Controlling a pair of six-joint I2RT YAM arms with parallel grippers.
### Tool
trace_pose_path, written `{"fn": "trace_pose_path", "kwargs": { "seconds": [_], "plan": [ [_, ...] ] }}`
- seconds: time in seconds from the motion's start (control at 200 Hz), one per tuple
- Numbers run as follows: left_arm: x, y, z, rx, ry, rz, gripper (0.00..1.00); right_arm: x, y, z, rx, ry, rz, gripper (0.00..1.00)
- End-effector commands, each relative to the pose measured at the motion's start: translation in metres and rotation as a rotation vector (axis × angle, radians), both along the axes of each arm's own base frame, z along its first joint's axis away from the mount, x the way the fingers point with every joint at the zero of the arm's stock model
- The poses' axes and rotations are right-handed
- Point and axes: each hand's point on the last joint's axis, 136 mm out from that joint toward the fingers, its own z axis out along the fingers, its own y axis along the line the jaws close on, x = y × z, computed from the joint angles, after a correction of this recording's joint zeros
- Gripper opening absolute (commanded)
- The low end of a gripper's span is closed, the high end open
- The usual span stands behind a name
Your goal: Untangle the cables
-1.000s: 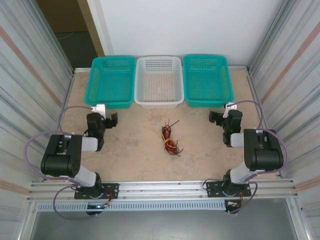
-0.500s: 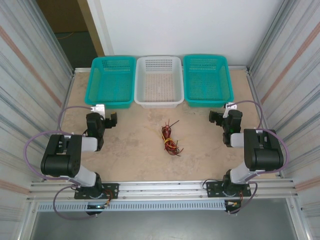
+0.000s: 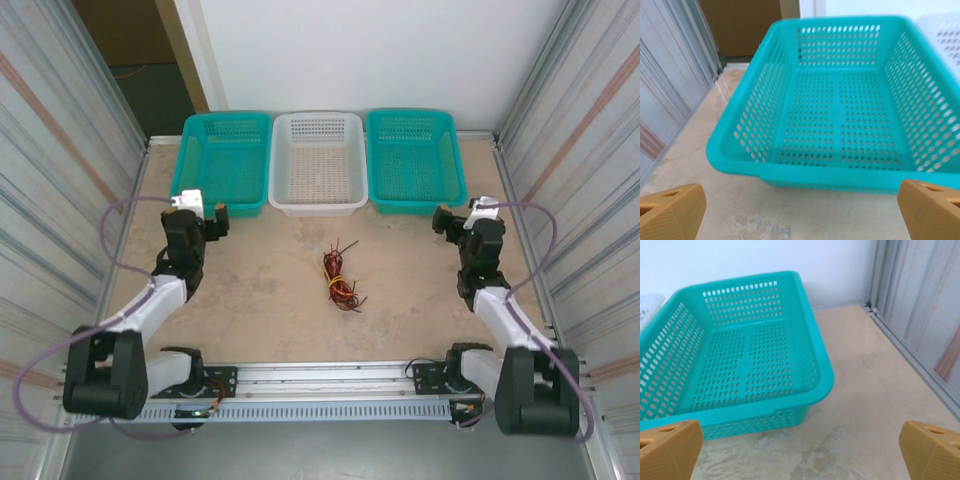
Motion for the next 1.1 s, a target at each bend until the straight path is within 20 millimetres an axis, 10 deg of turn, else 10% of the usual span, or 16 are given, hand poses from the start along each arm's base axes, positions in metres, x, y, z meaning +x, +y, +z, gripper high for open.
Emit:
{"fn": "trace_pose_path", "kwargs": {
  "seconds": [0.0,0.19,0.291,0.416,0.531,0.641,0.822,1.092],
  "plan": [
    [-0.025,-0.016,-0.007,0.038,0.151,-0.012,0.98,-0.027,-0.007,-0.019,0.048,0.196,-0.102,0.99],
    [-0.066,-0.064,0.017,-0.142,0.318,-0.095,0.89,-0.057,0.007,0.015,0.276,0.21,-0.173,0.99],
    [-0.104,-0.078,0.017,-0.342,0.416,-0.099,0.86,-0.078,-0.003,-0.001,0.446,0.185,-0.316,0.99],
    [-0.144,-0.099,0.002,-0.536,0.496,-0.144,0.82,-0.077,0.071,-0.012,0.604,0.345,0.053,0.99],
    [-0.162,-0.114,-0.011,-0.578,0.536,-0.169,0.81,-0.097,0.13,-0.022,0.273,0.534,0.157,0.99],
    [-0.163,-0.132,-0.012,-0.578,0.545,-0.207,0.81,-0.112,0.175,-0.029,0.058,0.613,0.196,0.99],
    [-0.148,-0.154,-0.003,-0.606,0.554,-0.227,0.79,-0.122,0.269,-0.053,0.187,0.701,0.498,0.99],
    [-0.148,-0.155,-0.011,-0.609,0.612,-0.182,0.79,-0.128,0.304,-0.102,-0.046,0.93,0.583,0.69]
  ]
}}
